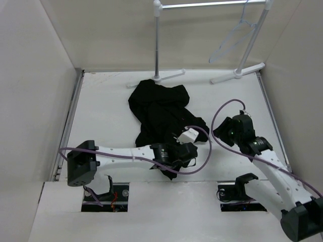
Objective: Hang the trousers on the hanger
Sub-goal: Flatten out the trousers at the center of the board.
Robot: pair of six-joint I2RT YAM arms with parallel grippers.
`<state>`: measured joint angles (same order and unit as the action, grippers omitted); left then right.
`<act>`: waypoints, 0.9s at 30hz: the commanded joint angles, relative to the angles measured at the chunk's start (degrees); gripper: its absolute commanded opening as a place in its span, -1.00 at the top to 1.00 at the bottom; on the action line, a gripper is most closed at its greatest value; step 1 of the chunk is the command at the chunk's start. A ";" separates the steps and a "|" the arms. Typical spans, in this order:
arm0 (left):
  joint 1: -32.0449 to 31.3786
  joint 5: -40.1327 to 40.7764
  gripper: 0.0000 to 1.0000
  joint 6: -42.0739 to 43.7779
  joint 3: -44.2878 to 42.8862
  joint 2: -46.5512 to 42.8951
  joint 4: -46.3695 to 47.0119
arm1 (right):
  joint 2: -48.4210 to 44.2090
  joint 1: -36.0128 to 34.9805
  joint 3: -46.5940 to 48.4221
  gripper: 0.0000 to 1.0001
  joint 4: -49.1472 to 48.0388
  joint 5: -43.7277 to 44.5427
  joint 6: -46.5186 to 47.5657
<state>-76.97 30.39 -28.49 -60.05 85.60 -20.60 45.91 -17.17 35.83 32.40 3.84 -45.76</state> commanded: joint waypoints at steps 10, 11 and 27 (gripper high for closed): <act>0.11 0.01 0.51 -3.06 -0.08 3.35 1.88 | 20.52 1.13 -4.81 -0.24 -27.38 -8.75 -3.98; 0.63 0.19 0.60 -3.67 2.20 1.69 2.49 | 22.01 1.13 -5.07 -0.24 -28.79 -8.93 -4.25; 25.38 11.69 0.89 -4.83 -0.91 -36.27 -19.89 | 11.35 -0.89 3.96 0.94 -23.66 -2.71 -2.77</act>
<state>-57.91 34.13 -35.05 -53.47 55.42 -30.50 66.48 -17.02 32.77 4.47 -3.66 -50.26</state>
